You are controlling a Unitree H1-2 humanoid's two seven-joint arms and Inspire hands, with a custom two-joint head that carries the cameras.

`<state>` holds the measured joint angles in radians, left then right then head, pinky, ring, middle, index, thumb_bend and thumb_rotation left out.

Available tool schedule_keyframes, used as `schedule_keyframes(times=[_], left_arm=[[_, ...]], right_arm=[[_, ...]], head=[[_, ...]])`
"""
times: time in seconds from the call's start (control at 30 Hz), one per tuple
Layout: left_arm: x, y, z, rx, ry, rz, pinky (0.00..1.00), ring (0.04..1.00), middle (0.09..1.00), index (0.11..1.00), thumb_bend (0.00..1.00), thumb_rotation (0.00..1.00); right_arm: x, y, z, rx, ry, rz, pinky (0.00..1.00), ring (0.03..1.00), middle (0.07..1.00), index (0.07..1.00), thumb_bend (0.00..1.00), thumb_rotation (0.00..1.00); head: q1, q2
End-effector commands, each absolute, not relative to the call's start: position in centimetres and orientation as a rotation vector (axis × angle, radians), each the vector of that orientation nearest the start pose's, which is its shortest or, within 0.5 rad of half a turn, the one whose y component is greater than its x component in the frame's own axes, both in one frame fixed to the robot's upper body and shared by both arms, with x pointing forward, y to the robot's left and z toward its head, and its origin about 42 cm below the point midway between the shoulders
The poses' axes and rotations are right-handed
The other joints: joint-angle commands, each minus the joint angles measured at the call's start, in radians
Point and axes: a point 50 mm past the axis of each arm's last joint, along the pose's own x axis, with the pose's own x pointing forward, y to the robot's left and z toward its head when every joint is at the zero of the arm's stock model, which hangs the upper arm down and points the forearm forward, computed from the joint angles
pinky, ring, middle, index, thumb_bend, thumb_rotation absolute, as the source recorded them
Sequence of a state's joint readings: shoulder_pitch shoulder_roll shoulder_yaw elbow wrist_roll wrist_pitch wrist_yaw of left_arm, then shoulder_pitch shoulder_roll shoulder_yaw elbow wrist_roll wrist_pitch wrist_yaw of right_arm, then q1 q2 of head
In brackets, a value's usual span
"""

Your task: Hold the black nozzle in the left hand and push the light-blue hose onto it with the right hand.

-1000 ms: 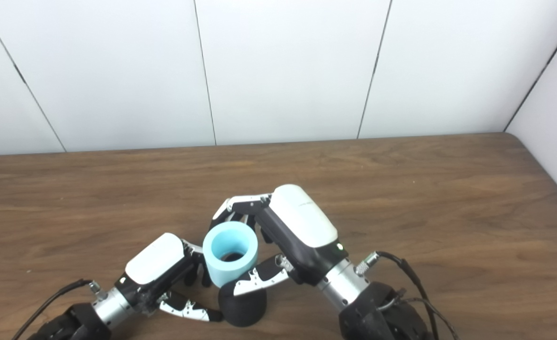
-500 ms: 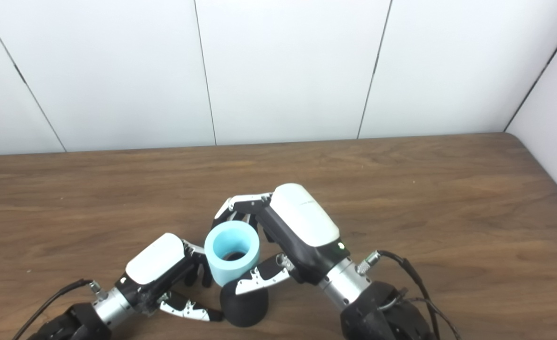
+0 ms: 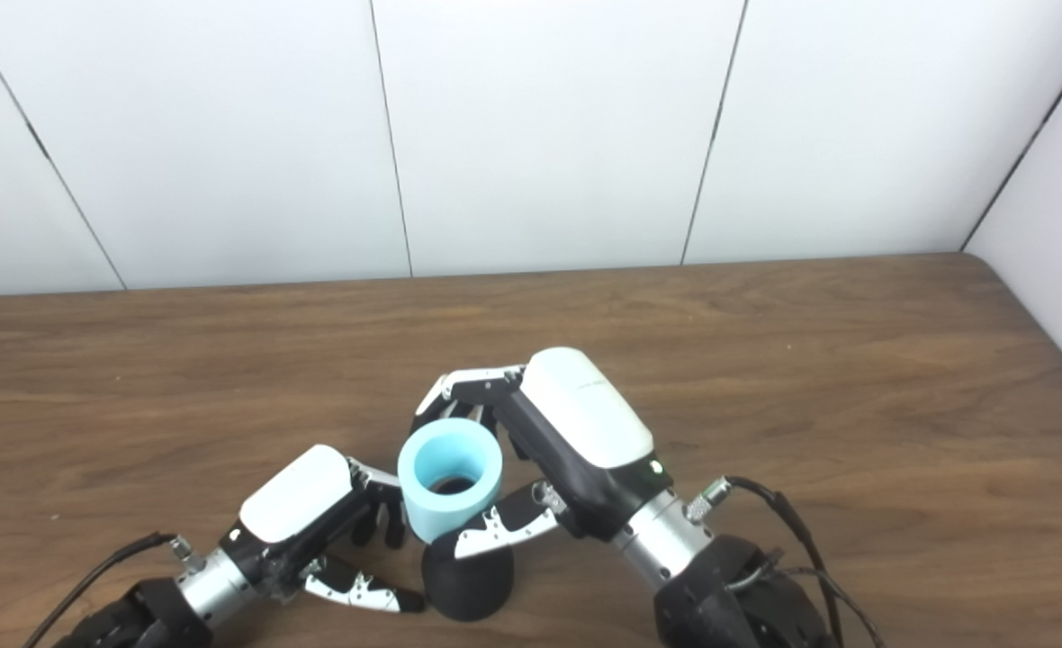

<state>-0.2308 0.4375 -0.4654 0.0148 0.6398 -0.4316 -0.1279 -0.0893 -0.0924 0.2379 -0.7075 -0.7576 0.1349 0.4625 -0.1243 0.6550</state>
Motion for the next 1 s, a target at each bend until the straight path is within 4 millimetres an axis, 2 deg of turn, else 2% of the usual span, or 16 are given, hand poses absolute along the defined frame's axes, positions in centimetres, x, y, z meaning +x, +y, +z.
schedule_keyframes(times=[0.0, 0.17, 0.97], left_arm=[[30.11, 19.89, 12.56, 1.096, -0.522, -0.851, 0.55, 0.514, 0.493, 0.484, 0.52, 0.00], [30.09, 19.84, 12.60, 1.098, -0.521, -0.849, 0.55, 0.517, 0.529, 0.487, 0.52, 0.06], [30.10, 20.00, 12.57, 1.099, -0.514, -0.851, 0.56, 0.518, 0.534, 0.487, 0.52, 0.06]], right_arm=[[23.64, -15.74, 28.62, -0.866, -0.608, 0.317, 0.14, 0.319, 0.445, 0.547, 0.50, 0.00], [23.62, -15.75, 28.71, -0.871, -0.603, 0.316, 0.15, 0.321, 0.444, 0.547, 0.50, 0.00], [23.48, -16.20, 29.31, -0.891, -0.610, 0.299, 0.17, 0.330, 0.460, 0.551, 0.50, 0.00]], head=[[0.000, 0.000], [0.000, 0.001], [-0.006, -0.007]])
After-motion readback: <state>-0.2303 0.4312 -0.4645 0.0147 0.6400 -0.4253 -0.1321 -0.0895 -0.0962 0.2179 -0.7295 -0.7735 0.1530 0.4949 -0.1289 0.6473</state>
